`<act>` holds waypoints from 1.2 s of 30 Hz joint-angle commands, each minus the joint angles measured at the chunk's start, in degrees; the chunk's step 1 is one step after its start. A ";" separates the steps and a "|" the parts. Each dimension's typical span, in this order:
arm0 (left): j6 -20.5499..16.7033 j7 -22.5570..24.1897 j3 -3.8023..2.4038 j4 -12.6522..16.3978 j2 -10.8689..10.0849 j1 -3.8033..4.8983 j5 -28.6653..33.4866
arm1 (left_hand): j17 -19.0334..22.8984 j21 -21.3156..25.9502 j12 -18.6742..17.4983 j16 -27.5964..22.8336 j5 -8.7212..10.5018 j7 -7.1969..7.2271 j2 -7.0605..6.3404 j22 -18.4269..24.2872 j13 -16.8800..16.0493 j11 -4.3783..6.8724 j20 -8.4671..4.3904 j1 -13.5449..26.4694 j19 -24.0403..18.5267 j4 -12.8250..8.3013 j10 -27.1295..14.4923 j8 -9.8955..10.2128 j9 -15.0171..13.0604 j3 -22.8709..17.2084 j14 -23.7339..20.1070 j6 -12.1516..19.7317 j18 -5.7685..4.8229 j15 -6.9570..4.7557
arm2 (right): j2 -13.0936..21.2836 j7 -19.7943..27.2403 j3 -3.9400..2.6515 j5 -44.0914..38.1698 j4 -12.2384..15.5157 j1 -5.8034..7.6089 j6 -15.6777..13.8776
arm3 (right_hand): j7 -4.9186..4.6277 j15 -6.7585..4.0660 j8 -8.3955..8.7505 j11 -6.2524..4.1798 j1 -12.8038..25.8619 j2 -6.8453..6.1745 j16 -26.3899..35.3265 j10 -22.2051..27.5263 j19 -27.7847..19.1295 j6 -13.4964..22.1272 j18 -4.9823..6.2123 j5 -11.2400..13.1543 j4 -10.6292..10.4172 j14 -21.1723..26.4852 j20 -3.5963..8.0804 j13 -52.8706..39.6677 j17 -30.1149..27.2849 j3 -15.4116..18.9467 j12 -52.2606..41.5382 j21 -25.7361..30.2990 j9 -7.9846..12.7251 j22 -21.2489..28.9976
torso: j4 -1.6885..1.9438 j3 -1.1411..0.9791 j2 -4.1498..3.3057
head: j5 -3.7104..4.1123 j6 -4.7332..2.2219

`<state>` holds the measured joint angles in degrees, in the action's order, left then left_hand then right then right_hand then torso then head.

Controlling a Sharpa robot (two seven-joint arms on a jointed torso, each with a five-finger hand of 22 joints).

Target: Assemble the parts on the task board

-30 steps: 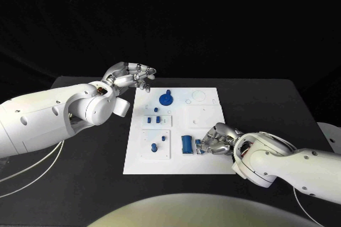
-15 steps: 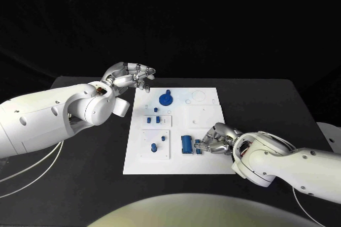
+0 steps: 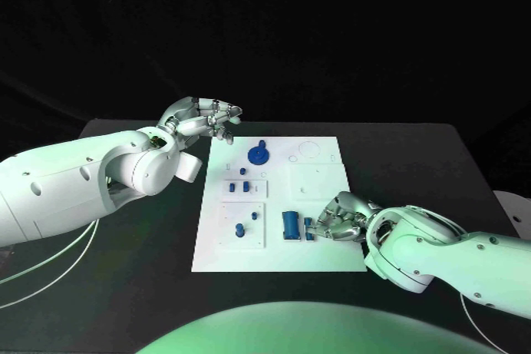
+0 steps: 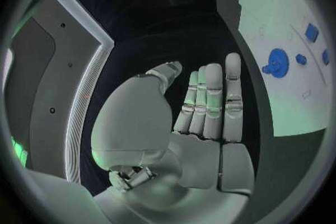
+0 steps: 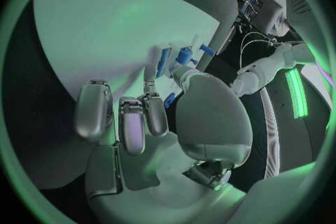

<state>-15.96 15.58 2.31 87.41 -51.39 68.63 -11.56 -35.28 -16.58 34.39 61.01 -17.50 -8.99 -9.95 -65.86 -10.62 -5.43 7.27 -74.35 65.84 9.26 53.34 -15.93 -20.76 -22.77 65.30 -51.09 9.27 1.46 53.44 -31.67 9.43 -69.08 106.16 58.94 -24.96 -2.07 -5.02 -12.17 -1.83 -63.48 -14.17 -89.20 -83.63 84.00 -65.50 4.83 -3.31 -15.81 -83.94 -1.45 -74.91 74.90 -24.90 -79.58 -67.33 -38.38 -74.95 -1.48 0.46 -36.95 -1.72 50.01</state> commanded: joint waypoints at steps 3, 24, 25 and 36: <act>0.69 0.46 -0.03 0.14 0.06 0.02 0.07 | 0.03 0.32 0.16 -0.07 0.05 -0.06 0.46 0.10 0.06 -0.05 0.16 -0.16 0.19 0.23 -0.38 -0.37 0.08 0.18 -0.22 0.46 0.96 0.04 | 0.42 0.74 0.01 -1.47 0.20 -0.07 -0.01 | -0.14 -0.29 0.40 -0.11 -1.57 -0.15 -0.22 -1.62 1.07 -0.03 -0.70 0.22 0.24 -5.69 0.45 -6.17 13.26 0.22 1.32 0.61 0.13 -9.50 | -0.08 0.02 0.01 | -0.02 -0.01; 0.65 3.85 -0.02 -3.24 1.78 -1.36 4.91 | 0.30 1.01 0.23 -0.77 0.17 -0.11 0.47 0.29 0.16 -0.11 0.27 -0.26 -0.52 0.57 -0.30 -0.41 0.12 0.47 -1.46 0.58 0.90 0.19 | 0.32 33.42 -0.21 26.76 -8.26 4.28 -7.38 | -3.09 1.69 3.03 2.38 -7.38 0.55 3.93 7.23 -4.32 7.46 2.05 -6.46 2.31 -3.10 -1.14 5.60 3.33 -0.73 17.45 18.64 -0.21 -4.93 | -0.24 0.82 1.86 | 1.31 -2.67; 0.55 4.26 -0.02 -4.02 2.23 -1.52 5.48 | 0.73 1.67 -0.21 -1.70 0.67 -0.18 0.52 0.55 0.46 -0.28 0.40 -0.37 -1.24 0.80 -0.64 -0.45 0.13 0.58 -2.61 0.63 0.84 0.39 | -0.19 36.38 -0.27 29.54 -10.04 4.75 -6.88 | -3.73 2.33 3.20 2.85 -8.08 0.53 6.66 11.65 -7.24 8.76 3.13 -6.97 3.25 -1.29 -1.75 11.23 -1.68 -1.19 24.92 26.77 -0.17 -2.53 | -0.23 0.93 2.10 | 1.42 -2.95; -1.03 10.17 -0.08 -14.38 7.88 -3.19 11.87 | 15.34 13.13 -15.76 -33.74 3.64 -1.79 -0.16 16.55 7.04 -3.16 5.45 -3.93 -20.35 2.24 1.59 0.75 1.35 -0.27 -17.25 2.60 0.17 5.80 | -9.25 53.26 -1.00 52.33 -32.26 7.56 0.16 | -9.33 9.28 2.65 9.87 -10.01 1.47 52.23 28.31 -27.05 16.12 4.99 -4.96 10.86 26.39 -8.23 48.24 -47.41 -9.98 64.15 60.78 3.91 18.32 | 0.04 1.27 4.50 | 2.12 -6.76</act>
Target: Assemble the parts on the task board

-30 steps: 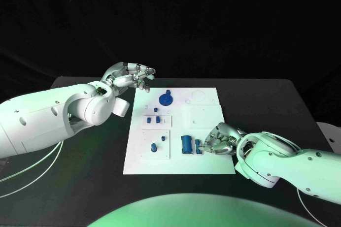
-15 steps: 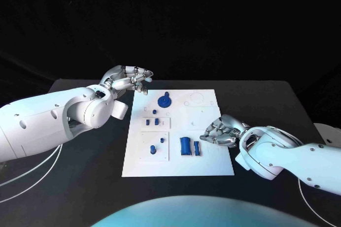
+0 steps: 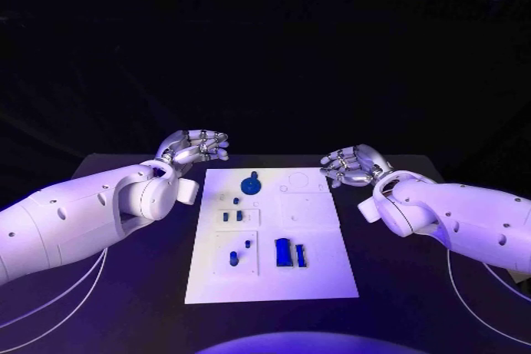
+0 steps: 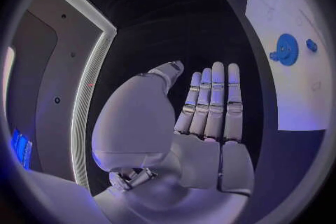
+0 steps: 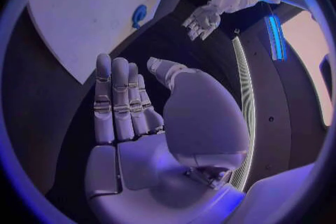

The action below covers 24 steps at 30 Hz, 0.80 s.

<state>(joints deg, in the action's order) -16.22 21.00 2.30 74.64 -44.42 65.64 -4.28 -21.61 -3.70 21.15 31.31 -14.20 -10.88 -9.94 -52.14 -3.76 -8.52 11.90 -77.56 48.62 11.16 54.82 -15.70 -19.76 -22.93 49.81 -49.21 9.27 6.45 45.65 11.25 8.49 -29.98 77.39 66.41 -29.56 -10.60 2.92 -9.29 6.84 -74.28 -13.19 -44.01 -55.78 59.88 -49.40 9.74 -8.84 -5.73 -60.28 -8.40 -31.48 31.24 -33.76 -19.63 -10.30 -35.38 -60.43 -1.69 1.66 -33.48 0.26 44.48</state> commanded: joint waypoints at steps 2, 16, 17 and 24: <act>-1.42 5.38 -0.08 -3.60 2.07 -0.52 5.74 | 3.67 0.14 -5.71 -8.36 0.87 -0.03 -0.13 6.61 0.12 -0.14 1.98 -0.89 -6.79 0.43 -0.27 1.24 1.04 0.26 -3.76 1.37 0.25 1.86 | -3.27 11.66 -0.15 15.99 -7.14 0.15 6.40 | -1.24 2.66 -0.04 1.80 1.21 0.98 12.89 0.25 -5.11 -0.05 -0.01 0.93 1.54 5.03 -2.61 8.52 -6.57 -1.81 7.20 6.67 1.98 7.48 | 0.36 -0.07 1.39 | 0.31 -1.73; -4.06 3.80 -0.26 -4.52 3.56 -1.58 4.39 | 21.61 3.70 -21.15 -31.31 14.20 10.88 9.94 52.14 3.76 8.52 -11.90 33.10 -48.62 -11.16 -54.82 15.70 19.76 22.93 -49.81 49.21 -9.27 -6.45 | -5.48 9.99 -1.20 15.50 -9.56 -0.57 2.38 | 10.60 -2.92 9.29 -6.84 34.03 13.19 44.01 55.78 -59.88 49.40 -9.74 8.84 5.73 60.28 8.40 31.48 -31.24 33.76 19.63 10.30 35.38 60.43 | 0.66 -0.41 1.64 | 0.16 -3.97; -4.91 3.98 -0.34 -3.80 3.42 -1.72 4.39 | 21.61 3.70 -21.15 -31.31 14.20 10.88 9.94 52.14 3.76 8.52 -11.90 35.04 -48.62 -11.16 -54.82 15.70 19.76 22.93 -49.81 49.21 -9.27 -6.45 | -5.31 10.32 -1.48 16.06 -8.71 -0.79 1.73 | 10.60 -2.92 9.29 -6.84 74.28 13.19 44.01 55.78 -59.88 49.40 -9.74 8.84 5.73 60.28 8.40 31.48 -31.24 33.76 19.63 10.30 35.38 60.43 | 0.73 -0.50 1.69 | 0.13 -4.40; -14.92 6.08 -1.19 4.51 1.82 -3.36 4.34 | 21.61 3.70 -21.15 -31.31 14.20 10.88 9.94 52.14 3.76 8.52 -11.90 77.56 -48.62 -11.16 -54.82 15.70 19.76 22.93 -49.81 49.21 -9.27 -6.45 | -3.27 14.17 -4.76 22.58 1.25 -3.34 -5.90 | 10.60 -2.92 9.29 -6.84 74.28 13.19 44.01 55.78 -59.88 49.40 -9.74 8.84 5.73 60.28 8.40 31.48 -31.24 33.76 19.63 10.30 35.38 60.43 | 1.42 -1.33 2.13 | -0.15 -8.50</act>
<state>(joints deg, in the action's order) -24.25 24.78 1.19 78.14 -42.56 62.40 0.24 -1.32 -0.60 1.11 1.56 -1.16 -0.96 -0.81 -3.44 -0.34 -0.74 1.33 -20.67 3.54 0.94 4.78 -1.18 -1.49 -1.95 4.00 -4.13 1.24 0.78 42.18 21.85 3.80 -11.77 77.35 63.31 -30.27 -1.09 0.59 -0.94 0.80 -14.78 -0.85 -1.78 -4.94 4.62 -4.27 1.67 -0.94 -0.05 -4.95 -1.12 -1.08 1.70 -2.97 -0.60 -0.50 -2.46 -3.53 -0.64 0.76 -31.57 0.16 37.30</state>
